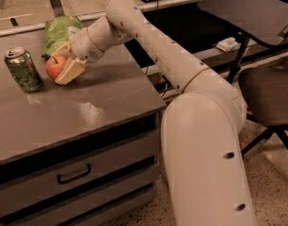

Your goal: Move apple near green can

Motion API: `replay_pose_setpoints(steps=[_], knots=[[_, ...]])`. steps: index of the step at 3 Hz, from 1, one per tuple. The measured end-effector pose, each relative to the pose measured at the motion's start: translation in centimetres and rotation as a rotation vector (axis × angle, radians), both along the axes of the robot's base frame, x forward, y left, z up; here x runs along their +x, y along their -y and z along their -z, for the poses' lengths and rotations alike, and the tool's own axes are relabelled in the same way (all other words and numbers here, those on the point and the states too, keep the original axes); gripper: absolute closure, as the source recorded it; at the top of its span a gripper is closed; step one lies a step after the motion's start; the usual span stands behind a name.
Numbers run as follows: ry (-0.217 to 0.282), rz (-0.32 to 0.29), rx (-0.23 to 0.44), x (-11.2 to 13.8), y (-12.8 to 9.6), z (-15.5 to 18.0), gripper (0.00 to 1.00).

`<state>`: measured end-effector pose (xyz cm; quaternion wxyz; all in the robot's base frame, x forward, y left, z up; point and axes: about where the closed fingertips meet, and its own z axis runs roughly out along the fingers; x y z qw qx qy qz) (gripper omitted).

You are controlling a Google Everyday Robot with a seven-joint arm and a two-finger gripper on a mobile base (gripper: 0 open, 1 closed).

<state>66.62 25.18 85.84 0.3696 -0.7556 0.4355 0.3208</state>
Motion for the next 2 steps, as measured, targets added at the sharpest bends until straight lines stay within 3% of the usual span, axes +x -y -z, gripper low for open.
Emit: replay_pose_setpoints(steps=[1,2], knots=[[-0.004,-0.007,-0.001,-0.18,-0.40,0.25,0.48],[-0.005,-0.009,-0.001,-0.23,-0.52,0.32,0.24]])
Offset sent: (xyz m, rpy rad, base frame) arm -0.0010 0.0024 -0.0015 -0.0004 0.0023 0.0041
